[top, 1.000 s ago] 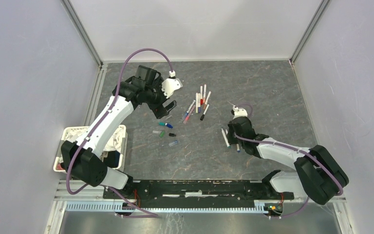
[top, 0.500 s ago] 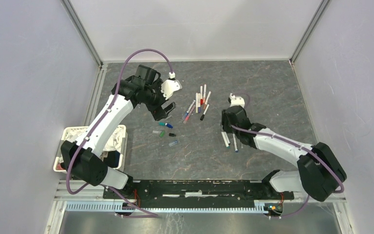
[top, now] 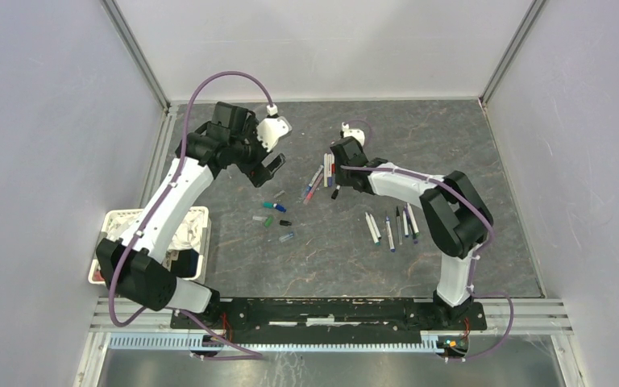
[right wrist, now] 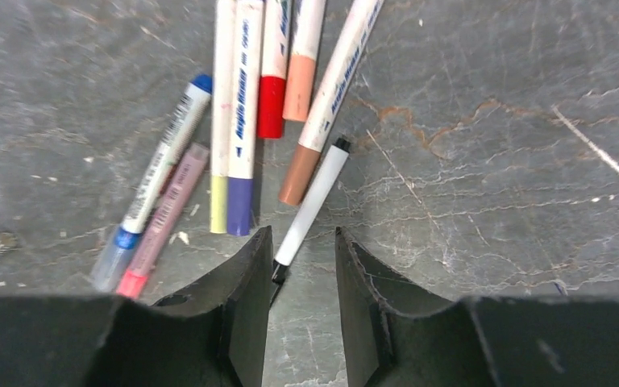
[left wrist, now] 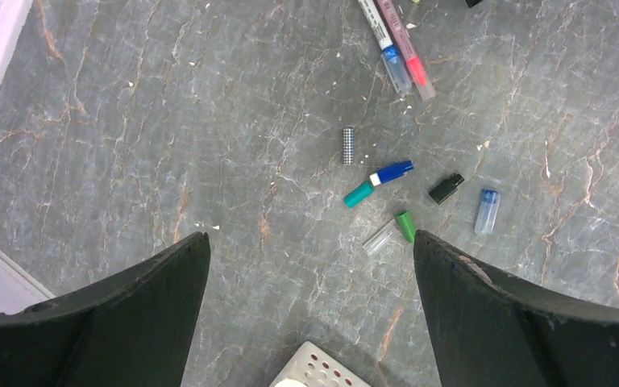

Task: Open the pen caps
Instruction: Place the pen at the center of the board, then pick up the pen from the center of the board.

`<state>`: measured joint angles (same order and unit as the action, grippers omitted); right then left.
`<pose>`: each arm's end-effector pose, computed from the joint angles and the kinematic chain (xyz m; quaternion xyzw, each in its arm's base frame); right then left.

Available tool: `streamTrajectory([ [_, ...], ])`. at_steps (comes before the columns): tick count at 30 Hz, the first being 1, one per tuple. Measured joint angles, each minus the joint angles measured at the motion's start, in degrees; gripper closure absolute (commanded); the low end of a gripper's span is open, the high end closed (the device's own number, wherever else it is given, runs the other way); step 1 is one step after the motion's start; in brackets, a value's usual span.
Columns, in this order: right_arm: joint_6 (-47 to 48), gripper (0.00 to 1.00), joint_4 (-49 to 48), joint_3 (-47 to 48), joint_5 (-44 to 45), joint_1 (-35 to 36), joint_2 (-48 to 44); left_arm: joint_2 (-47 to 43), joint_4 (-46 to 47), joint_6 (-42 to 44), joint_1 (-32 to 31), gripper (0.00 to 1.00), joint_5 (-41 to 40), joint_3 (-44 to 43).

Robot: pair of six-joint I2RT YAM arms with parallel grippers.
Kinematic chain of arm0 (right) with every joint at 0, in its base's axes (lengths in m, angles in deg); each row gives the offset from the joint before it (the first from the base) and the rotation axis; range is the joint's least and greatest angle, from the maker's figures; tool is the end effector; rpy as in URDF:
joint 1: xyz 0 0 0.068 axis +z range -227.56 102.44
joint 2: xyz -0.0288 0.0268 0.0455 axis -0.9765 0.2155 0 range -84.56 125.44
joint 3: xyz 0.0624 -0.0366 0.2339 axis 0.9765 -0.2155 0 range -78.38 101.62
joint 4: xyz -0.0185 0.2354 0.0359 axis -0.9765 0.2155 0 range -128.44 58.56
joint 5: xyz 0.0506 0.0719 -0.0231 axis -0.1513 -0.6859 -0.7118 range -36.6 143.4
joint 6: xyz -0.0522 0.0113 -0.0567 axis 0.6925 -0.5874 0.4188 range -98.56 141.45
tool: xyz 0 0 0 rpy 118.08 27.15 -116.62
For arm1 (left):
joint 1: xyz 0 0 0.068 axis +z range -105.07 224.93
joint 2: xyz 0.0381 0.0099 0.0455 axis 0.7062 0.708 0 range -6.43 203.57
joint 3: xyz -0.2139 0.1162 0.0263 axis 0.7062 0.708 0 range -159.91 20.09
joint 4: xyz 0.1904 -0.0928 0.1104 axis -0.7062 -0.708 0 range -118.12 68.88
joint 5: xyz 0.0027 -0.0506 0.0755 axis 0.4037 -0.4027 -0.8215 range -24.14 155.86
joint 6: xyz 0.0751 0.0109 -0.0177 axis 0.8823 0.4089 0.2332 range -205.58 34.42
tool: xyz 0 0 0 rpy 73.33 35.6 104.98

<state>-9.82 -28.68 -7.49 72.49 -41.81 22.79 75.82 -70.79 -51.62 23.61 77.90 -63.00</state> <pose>0.3357 0.2147 0.1561 0.0260 0.9168 0.0747 0.3915 0.2741 -0.1220 0.3049 0.4645 0.8077 -0.0590 0.3583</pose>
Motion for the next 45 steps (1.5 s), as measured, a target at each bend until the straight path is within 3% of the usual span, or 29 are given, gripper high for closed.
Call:
streamTrajectory([
  [14, -1.7, 0.66, 3.0, 2.7, 0.1, 0.0, 6.5, -2.4, 1.0, -2.3, 0.2, 0.0, 0.6, 4.2],
  [26, -2.0, 0.99, -0.7, -1.9, 1.7, 0.0, 4.5, -2.4, -0.2, -2.7, 0.2, 0.0, 3.5, 5.2],
  [37, -5.2, 1.0, -3.6, -19.1, -0.4, 0.0, -13.9, -6.0, -1.2, -5.8, 0.2, 0.0, 8.8, 6.1],
  [45, -10.8, 1.0, -20.0, -27.9, -2.7, 3.8, -33.2, -7.6, -0.7, -11.6, 0.2, 0.0, 14.8, 6.1],
])
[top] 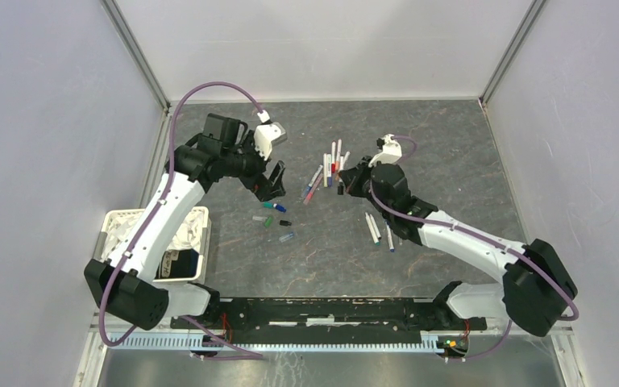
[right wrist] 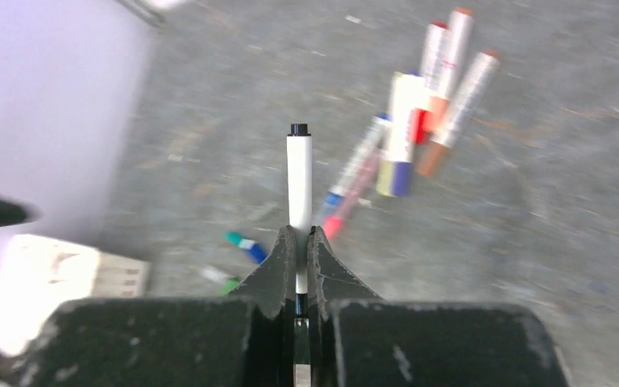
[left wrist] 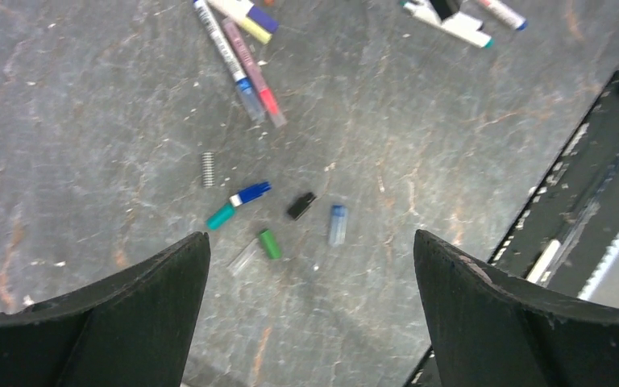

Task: Open the pen caps
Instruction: Pick up the pen from the center of the board.

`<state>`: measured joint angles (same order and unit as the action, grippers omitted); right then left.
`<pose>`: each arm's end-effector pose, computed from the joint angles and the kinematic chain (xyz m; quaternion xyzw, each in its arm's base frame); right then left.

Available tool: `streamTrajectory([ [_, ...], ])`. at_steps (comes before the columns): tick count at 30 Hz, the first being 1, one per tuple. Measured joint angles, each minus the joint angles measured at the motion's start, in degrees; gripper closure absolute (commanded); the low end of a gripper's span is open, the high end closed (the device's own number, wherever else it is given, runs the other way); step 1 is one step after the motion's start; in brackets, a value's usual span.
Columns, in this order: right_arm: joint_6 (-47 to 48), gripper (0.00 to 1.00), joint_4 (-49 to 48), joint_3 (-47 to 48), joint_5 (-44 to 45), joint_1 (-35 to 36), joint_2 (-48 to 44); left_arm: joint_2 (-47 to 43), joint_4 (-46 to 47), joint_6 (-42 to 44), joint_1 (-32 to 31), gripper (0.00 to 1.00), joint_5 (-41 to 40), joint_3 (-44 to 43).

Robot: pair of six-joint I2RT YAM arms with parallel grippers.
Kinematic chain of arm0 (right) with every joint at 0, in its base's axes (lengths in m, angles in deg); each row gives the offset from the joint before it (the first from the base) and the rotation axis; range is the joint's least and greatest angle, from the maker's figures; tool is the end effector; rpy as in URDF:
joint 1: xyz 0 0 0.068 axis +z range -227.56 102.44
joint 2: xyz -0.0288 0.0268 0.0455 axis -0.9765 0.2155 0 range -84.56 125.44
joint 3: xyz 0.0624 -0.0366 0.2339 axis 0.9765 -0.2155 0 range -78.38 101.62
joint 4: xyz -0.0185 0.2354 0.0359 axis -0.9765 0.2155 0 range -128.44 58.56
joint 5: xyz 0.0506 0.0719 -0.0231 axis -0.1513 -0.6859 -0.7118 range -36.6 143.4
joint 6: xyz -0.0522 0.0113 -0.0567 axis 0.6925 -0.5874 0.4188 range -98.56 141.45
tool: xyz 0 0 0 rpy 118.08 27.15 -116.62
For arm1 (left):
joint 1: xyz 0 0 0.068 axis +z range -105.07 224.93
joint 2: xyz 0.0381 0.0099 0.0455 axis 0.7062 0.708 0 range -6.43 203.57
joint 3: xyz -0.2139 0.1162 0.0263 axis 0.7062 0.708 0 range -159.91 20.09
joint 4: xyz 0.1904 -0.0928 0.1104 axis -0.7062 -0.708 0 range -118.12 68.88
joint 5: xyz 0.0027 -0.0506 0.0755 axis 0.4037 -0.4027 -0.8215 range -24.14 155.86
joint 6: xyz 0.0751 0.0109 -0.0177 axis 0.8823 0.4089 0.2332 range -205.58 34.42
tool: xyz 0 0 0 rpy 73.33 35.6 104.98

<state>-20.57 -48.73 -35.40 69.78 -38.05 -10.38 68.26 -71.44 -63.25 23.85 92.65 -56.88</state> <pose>0.2469 0.1792 0.2274 0.0986 0.8133 0.2776 0.5017 0.2368 -0.1235 0.3097 0.4129 0.8133 -0.2124 0.3506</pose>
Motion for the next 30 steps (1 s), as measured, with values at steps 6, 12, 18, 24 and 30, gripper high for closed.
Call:
streamTrajectory([
  [6, -2.7, 1.0, -10.4, 1.0, 1.9, 9.1, -1.7, 0.0, 2.4, -5.7, 0.0, 0.0, 7.2, 0.0],
  [12, -3.7, 1.0, -14.2, 5.0, 5.4, 14.7, -1.2, 0.0, 7.7, -11.6, -0.3, 0.0, 15.5, 1.1],
  [18, -3.6, 1.0, -17.1, 7.4, 8.4, 17.8, -0.4, 1.0, 9.0, -13.2, -1.1, 0.01, 18.4, 1.4],
  [24, -2.9, 1.0, -17.9, 8.0, 9.5, 19.1, 1.8, 1.8, 10.1, -14.0, -1.6, 0.29, 20.4, 1.4],
  [30, -0.7, 1.0, -18.3, 8.0, 12.8, 20.5, 2.0, 1.8, 10.3, -14.5, -1.8, 0.8, 21.6, 1.8],
])
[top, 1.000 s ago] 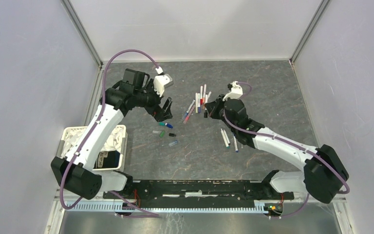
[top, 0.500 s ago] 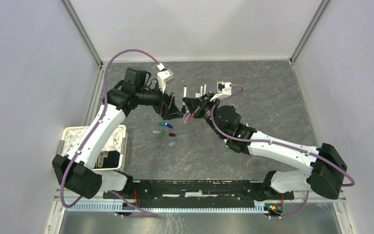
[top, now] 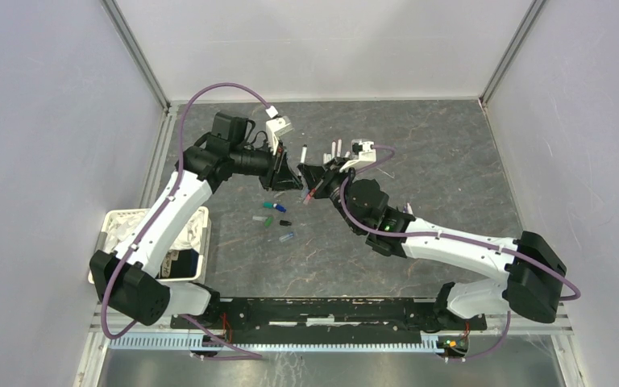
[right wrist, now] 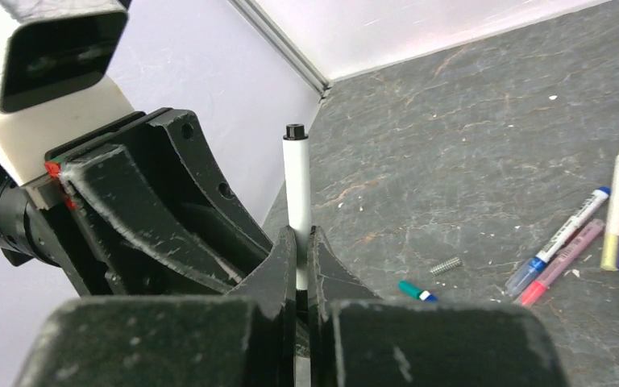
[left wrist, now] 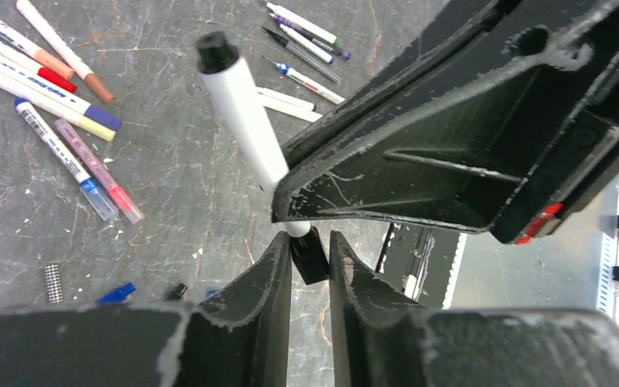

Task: Open the pen caps
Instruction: Pick up the pen from the center of the board.

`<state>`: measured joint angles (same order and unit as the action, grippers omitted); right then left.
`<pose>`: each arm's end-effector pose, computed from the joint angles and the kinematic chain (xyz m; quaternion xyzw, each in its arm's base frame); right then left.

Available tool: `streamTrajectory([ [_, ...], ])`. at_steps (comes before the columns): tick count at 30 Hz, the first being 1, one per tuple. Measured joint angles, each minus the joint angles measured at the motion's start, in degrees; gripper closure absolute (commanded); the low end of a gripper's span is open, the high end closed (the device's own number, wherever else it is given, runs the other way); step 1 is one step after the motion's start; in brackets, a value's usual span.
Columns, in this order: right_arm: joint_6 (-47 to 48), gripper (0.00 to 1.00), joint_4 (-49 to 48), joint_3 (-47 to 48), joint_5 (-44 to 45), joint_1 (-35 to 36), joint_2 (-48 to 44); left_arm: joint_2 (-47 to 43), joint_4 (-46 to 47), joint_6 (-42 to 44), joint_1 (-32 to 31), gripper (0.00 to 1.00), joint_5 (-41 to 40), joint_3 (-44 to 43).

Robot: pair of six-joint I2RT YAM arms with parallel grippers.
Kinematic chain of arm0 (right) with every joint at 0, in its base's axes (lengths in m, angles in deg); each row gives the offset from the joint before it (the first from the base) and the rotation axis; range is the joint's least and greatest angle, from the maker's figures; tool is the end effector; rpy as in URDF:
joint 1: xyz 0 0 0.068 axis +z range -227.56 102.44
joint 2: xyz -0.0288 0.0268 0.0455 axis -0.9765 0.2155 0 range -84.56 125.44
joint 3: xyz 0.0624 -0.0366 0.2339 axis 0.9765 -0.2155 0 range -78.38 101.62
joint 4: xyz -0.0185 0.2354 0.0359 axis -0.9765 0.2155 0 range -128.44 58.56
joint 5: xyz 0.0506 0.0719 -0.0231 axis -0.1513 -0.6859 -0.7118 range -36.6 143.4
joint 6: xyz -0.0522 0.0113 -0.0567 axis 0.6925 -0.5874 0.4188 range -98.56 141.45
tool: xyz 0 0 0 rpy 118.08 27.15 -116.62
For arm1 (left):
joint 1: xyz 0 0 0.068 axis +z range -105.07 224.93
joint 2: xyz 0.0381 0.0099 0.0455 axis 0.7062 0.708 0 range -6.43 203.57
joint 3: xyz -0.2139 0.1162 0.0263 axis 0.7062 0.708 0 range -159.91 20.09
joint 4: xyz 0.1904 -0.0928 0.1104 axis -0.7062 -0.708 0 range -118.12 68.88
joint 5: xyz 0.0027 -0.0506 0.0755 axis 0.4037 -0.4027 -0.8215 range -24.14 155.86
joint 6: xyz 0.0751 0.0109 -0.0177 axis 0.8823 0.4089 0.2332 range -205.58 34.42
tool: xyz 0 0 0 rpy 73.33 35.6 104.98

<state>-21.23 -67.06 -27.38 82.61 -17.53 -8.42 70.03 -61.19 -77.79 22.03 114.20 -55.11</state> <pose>0.1884 0.2616 0.3102 0.0815 0.6833 0.4425 0.5751 0.2347 -0.1532 0.3190 0.3826 0.7571 -0.4192 0.3236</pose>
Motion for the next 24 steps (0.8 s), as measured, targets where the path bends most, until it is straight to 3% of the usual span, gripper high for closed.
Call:
streamTrajectory([
  [6, 2.1, 0.97, 0.1, 0.0, 2.4, 1.0, 0.0, 0.0, 0.4, 0.0, 0.2, 0.94, -0.4, 0.8],
  [10, 2.1, 0.62, 0.5, -0.1, 2.7, 1.1, 0.0, 0.0, -0.1, 1.0, 0.2, 0.98, -1.3, 0.8],
  [14, 2.6, 0.52, 4.8, 0.8, 0.7, -0.2, -1.4, 0.0, -2.1, 5.7, -0.1, 0.98, -4.9, 0.8],
  [20, 2.1, 0.46, 17.4, 3.3, -13.4, -15.1, -9.4, -1.4, -6.7, 22.3, -2.6, 0.98, -19.1, 3.4],
  [24, 2.3, 0.44, 22.9, 6.8, -25.4, -27.1, -9.2, -4.9, -11.0, 34.9, -4.0, 0.98, -25.5, 7.2],
])
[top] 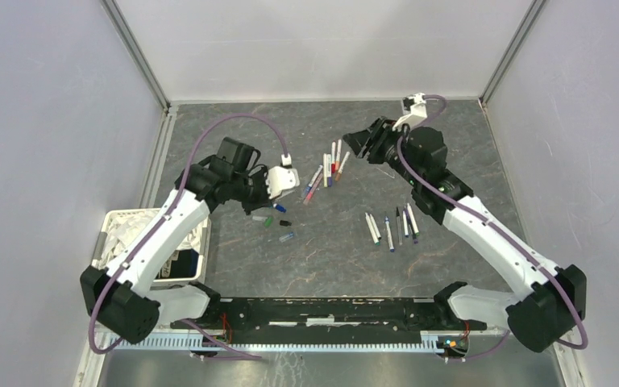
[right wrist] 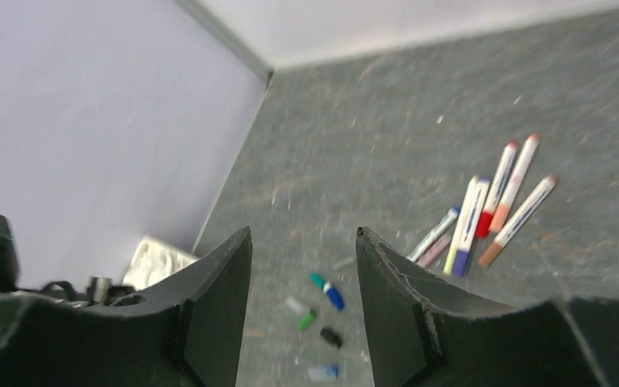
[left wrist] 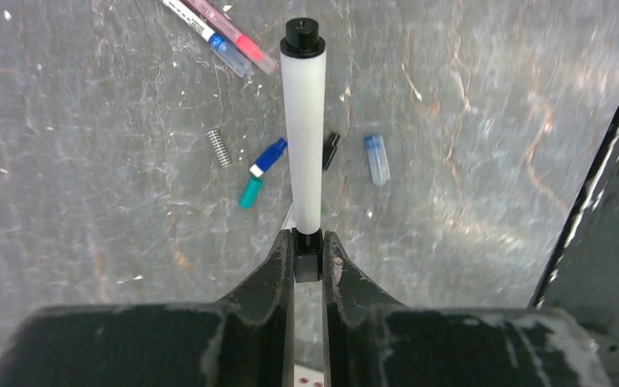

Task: Open the pen caps
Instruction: Pick up the pen from the center of the board.

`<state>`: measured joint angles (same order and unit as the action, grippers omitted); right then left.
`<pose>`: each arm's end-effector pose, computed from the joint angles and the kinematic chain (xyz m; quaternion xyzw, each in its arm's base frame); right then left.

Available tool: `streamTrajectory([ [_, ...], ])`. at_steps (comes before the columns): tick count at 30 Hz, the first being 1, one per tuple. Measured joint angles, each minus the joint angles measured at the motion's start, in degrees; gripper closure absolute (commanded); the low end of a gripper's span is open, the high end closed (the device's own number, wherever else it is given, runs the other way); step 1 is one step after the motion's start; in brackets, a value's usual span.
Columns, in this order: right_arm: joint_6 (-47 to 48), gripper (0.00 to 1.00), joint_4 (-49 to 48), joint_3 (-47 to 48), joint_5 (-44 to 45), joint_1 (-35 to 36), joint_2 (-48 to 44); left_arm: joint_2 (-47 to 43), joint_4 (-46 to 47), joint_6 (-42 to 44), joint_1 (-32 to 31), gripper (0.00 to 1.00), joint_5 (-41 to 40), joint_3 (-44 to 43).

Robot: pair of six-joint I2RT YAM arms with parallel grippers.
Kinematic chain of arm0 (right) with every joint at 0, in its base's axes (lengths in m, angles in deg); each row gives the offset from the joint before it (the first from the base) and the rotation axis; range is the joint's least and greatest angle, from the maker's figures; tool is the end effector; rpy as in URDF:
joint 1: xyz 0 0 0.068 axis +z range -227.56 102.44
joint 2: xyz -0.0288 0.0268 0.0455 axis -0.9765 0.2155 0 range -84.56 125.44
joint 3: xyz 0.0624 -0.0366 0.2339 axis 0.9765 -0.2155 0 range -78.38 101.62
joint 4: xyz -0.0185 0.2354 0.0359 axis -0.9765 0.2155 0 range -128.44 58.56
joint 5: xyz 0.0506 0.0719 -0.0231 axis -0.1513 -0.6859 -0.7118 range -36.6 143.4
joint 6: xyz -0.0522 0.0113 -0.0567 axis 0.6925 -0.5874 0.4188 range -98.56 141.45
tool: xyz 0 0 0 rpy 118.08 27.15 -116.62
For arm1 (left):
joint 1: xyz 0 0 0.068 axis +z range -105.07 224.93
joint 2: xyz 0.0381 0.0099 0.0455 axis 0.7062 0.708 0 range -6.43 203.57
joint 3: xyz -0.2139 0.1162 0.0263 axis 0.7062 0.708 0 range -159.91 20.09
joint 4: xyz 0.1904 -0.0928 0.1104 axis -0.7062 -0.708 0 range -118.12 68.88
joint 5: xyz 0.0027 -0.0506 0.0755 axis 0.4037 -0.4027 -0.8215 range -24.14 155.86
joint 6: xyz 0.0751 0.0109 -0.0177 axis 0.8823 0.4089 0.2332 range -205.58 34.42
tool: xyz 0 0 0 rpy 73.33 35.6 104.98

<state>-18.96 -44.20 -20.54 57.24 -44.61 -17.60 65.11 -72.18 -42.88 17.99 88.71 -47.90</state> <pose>0.2505 0.1569 0.3458 0.0702 0.7241 0.3900 0.5645 0.2094 -0.1355 0.2723 0.5826 0.7323 -0.1460 0.3209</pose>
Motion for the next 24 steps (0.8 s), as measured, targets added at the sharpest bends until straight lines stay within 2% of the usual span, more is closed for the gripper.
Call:
streamTrajectory([
  [4, 0.0, 0.43, 3.7, 0.4, -17.4, -3.3, 4.8, -4.4, -3.6, 9.3, -3.6, 0.98, -4.2, 1.2],
  [9, -2.0, 0.41, 4.3, -5.4, -34.4, -2.5, 10.8, -6.4, -7.0, 15.4, -13.2, 0.98, -9.7, 1.2],
  [15, -6.1, 0.39, 0.6, -8.0, -43.6, 0.0, 11.1, -4.2, -10.4, 18.1, -19.8, 0.98, -15.5, 1.2],
  [24, -8.2, 0.39, -3.4, -7.9, -47.5, 6.0, 15.0, -0.2, -11.7, 18.2, -24.3, 0.98, -19.6, -1.0],
])
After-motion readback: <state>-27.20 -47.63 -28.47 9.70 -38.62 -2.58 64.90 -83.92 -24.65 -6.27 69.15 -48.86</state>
